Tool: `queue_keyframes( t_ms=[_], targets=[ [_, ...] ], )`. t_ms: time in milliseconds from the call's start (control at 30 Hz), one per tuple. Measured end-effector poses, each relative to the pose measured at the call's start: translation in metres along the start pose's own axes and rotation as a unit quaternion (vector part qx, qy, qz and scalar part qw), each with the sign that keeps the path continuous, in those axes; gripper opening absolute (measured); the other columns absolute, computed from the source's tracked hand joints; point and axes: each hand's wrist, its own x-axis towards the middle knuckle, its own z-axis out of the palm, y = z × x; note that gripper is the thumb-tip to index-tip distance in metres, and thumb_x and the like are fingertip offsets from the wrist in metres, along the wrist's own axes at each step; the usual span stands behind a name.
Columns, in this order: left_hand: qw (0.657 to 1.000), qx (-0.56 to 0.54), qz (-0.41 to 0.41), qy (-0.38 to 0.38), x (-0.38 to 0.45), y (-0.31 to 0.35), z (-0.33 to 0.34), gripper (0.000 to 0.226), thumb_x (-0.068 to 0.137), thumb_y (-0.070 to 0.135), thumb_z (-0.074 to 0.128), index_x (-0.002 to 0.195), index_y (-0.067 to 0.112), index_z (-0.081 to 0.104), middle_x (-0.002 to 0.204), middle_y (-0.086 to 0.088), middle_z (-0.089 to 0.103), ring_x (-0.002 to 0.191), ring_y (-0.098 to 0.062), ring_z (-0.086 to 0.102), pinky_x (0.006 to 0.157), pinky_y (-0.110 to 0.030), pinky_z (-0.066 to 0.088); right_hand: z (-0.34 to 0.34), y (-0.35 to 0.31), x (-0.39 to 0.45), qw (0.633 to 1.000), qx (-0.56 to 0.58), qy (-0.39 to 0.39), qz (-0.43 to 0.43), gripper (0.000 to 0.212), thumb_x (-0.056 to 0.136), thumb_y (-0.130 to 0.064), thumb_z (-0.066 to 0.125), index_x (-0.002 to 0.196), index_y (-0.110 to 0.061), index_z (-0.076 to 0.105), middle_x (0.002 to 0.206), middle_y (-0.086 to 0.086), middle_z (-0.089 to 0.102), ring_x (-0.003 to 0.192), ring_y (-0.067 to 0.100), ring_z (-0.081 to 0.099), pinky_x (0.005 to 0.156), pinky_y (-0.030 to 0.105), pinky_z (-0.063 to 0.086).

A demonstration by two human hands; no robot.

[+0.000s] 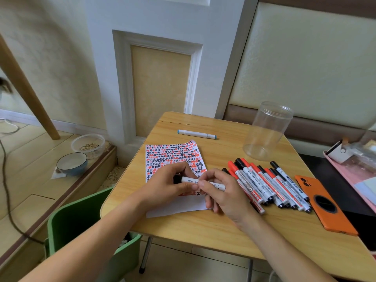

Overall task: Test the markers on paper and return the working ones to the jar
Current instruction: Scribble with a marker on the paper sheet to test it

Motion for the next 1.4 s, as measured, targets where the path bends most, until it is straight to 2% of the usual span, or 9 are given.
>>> queue_keyframes(
  t_ms=[233,333,500,633,700,800,900,1100,1400],
  targets=[
    [1.000,0.026,-0.006,-0.003,0.002,-0.001,-0.002,0.015,0.090,0.021,0.079,0.091,0.013,0.066,0.083,0.003,0.071,0.076,-0.009,0.064,0.069,-0.024,0.048,-0.001,0.000,0.000,1.000,0.003,-0.003,-0.004,0.008,0.097,-0.027,0.071,0.095,-0.020,0.068,0.075,0.029,0.061,0.054,0.033,0.055,0.044,0.030,0.041],
    [0.999,0.047,-0.002,-0.002,0.002,0.000,-0.005,0.017,0.089,0.024,0.079,0.094,0.014,0.067,0.085,0.001,0.072,0.077,-0.011,0.066,0.069,-0.030,0.052,0.000,-0.003,-0.002,1.000,0.001,-0.008,-0.013,0.004,0.098,-0.019,0.068,0.097,-0.015,0.068,0.069,0.012,0.063,0.053,0.021,0.056,0.046,0.031,0.043],
    [0.994,0.108,0.031,0.006,0.001,-0.002,-0.003,0.025,0.087,0.024,0.081,0.101,0.021,0.061,0.090,0.010,0.063,0.080,-0.008,0.059,0.071,-0.031,0.050,-0.005,-0.010,-0.006,0.991,-0.115,-0.009,-0.062,0.006,0.094,-0.017,0.069,0.093,-0.023,0.066,0.091,-0.007,0.068,0.085,0.012,0.065,0.076,0.029,0.053],
    [0.978,0.195,0.073,-0.005,0.001,-0.010,-0.003,0.032,0.092,0.039,0.074,0.113,0.022,0.057,0.106,0.009,0.059,0.099,-0.013,0.057,0.082,-0.028,0.049,-0.008,-0.018,-0.015,0.948,-0.291,-0.049,-0.119,0.022,0.098,-0.014,0.061,0.114,-0.029,0.058,0.103,-0.014,0.058,0.095,0.008,0.058,0.079,0.019,0.047],
    [0.968,0.243,0.066,0.003,0.001,-0.012,-0.005,0.044,0.093,0.056,0.064,0.124,0.027,0.053,0.119,0.012,0.056,0.113,-0.008,0.054,0.094,-0.028,0.045,-0.011,-0.018,-0.017,0.928,-0.337,-0.063,-0.148,0.029,0.101,-0.010,0.054,0.121,-0.032,0.057,0.110,-0.015,0.051,0.093,0.007,0.056,0.079,0.022,0.047],
    [0.928,0.367,0.017,0.058,0.004,-0.016,-0.016,0.060,0.092,0.074,0.039,0.138,0.037,0.046,0.140,0.014,0.048,0.128,-0.006,0.045,0.110,-0.042,0.033,-0.022,-0.010,-0.015,0.895,-0.409,0.053,-0.169,0.026,0.101,-0.009,0.053,0.114,-0.028,0.063,0.110,-0.011,0.045,0.076,0.016,0.056,0.066,0.041,0.053],
    [0.897,0.434,-0.051,0.067,0.006,-0.025,-0.026,0.072,0.088,0.078,0.022,0.144,0.038,0.044,0.151,0.008,0.043,0.141,-0.013,0.035,0.117,-0.046,0.020,-0.043,-0.003,-0.012,0.846,-0.480,0.185,-0.137,0.015,0.095,-0.027,0.065,0.105,-0.016,0.066,0.106,-0.003,0.046,0.077,0.016,0.055,0.060,0.037,0.053],
    [0.876,0.473,-0.081,0.044,0.004,-0.029,-0.018,0.083,0.082,0.082,0.012,0.142,0.038,0.049,0.150,0.010,0.042,0.141,-0.011,0.035,0.116,-0.043,0.017,-0.064,0.015,-0.017,0.757,-0.606,0.235,-0.069,0.043,0.080,-0.051,0.078,0.103,-0.017,0.064,0.101,0.002,0.049,0.091,0.024,0.054,0.071,0.039,0.051],
    [0.871,0.484,-0.078,0.025,0.006,-0.026,-0.013,0.083,0.080,0.082,0.014,0.143,0.040,0.047,0.151,0.011,0.041,0.140,-0.010,0.035,0.116,-0.043,0.018,-0.062,0.018,-0.020,0.724,-0.648,0.231,-0.053,0.046,0.086,-0.054,0.069,0.113,-0.017,0.065,0.102,0.006,0.056,0.096,0.026,0.053,0.076,0.042,0.049]
  ],
)
